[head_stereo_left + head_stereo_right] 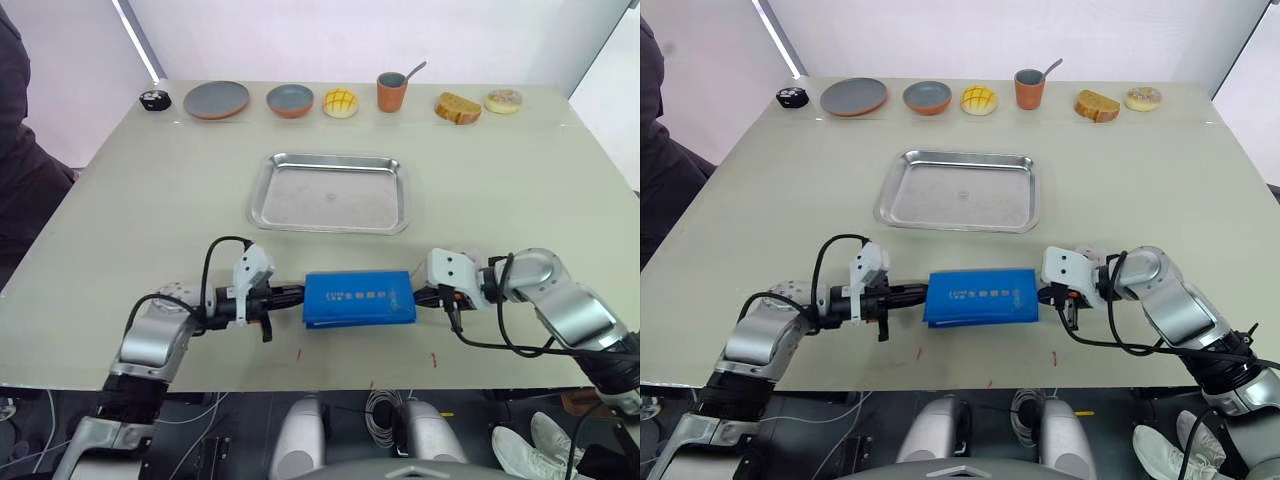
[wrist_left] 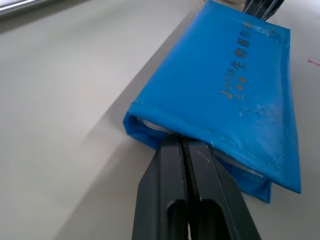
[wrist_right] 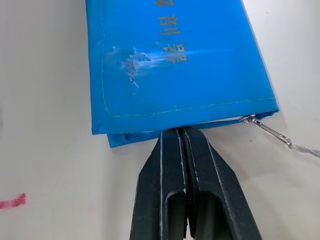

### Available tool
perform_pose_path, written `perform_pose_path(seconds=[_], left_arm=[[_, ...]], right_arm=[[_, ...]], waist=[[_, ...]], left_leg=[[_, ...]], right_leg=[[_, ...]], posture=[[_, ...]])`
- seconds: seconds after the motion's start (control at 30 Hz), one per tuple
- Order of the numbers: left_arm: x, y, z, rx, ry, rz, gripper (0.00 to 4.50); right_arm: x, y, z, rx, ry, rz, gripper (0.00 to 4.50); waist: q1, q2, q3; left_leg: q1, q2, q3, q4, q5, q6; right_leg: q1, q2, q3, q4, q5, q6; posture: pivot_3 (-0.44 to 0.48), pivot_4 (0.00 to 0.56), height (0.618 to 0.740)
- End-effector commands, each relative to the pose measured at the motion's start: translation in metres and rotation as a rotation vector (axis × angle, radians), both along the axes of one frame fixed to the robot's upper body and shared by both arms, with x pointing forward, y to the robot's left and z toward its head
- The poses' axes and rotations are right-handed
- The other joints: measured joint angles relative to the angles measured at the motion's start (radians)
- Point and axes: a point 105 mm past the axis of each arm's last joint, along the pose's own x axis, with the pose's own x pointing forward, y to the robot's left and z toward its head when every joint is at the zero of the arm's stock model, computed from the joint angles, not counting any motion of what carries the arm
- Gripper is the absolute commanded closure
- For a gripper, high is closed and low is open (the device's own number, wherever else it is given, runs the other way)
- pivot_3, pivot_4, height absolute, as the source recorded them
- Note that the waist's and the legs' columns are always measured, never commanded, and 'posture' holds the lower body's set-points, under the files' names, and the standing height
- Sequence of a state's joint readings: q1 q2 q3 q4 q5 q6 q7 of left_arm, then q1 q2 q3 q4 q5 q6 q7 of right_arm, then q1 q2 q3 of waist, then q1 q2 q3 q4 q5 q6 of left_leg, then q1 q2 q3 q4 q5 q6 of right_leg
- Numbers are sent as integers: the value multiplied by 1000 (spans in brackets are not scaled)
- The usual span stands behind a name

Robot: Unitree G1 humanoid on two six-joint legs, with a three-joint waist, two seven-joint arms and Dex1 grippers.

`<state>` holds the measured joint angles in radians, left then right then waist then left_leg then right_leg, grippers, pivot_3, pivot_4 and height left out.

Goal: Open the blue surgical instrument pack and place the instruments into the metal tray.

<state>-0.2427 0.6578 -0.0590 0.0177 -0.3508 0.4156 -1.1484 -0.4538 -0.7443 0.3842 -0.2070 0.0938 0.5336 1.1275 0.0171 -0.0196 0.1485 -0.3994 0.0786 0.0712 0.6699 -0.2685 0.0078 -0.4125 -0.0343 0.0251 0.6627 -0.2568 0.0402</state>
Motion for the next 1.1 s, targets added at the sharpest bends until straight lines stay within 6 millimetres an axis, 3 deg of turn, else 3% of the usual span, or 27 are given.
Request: perform_pose_path(seconds=[0.03, 0.33, 0.73, 1.1], left_arm=[[5, -22, 4, -12, -41, -74, 4409], [17, -32, 9, -44, -72, -80, 4409], [23, -37, 8, -46, -91, -63, 4409], [25, -4, 18, -81, -117, 67, 4409]], right_arm=[[12, -2, 8, 6, -59, -36, 4463], [27, -13, 13, -15, -96, -100, 4463], [30, -21, 13, -32, -109, -122, 4463], [27, -45, 28, 27, -135, -202, 4463]], waist=[[0, 0, 0], [-2, 0, 0], [-2, 0, 0], [-4, 0, 0]], left_leg=[[0, 0, 0, 0, 0, 0], [0, 0, 0, 1, 0, 0], [0, 0, -1, 1, 0, 0], [-1, 0, -1, 0, 0, 0]], right_leg=[[0, 0, 0, 0, 0, 0], [1, 0, 0, 0, 0, 0], [1, 0, 0, 0, 0, 0], [0, 0, 0, 0, 0, 0]], posture=[[0, 150, 740], [0, 150, 740], [0, 150, 740], [0, 150, 740]])
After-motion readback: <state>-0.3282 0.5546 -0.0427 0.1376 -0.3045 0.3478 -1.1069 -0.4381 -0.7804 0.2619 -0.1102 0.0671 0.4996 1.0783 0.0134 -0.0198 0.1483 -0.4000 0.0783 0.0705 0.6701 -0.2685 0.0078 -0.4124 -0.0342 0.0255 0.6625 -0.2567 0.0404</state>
